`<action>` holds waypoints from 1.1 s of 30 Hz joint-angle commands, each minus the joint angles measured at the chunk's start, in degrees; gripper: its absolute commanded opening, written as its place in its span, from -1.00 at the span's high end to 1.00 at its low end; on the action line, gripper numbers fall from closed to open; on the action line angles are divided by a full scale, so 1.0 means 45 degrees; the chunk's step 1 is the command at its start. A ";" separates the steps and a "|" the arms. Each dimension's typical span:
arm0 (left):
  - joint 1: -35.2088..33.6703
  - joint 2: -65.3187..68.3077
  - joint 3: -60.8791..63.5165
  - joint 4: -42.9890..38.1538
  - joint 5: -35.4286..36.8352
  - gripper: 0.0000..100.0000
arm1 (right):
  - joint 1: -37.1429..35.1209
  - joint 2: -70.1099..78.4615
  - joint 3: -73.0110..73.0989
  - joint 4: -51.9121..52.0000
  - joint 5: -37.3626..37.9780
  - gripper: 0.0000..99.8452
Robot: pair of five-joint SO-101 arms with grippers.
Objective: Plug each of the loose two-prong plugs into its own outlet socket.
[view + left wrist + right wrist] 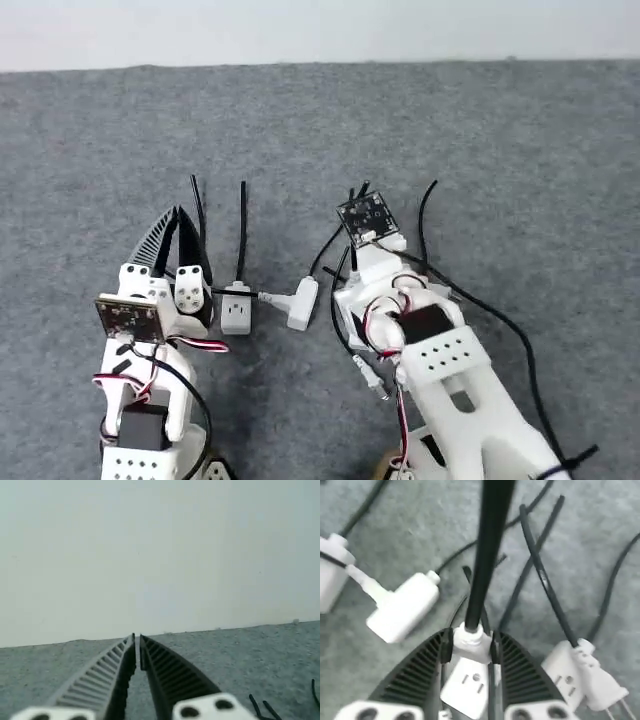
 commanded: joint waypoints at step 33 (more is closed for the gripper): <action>-0.0020 0.0000 0.0400 -0.0449 0.0039 0.98 | 0.1065 0.0049 0.0996 -0.0068 -0.1270 0.98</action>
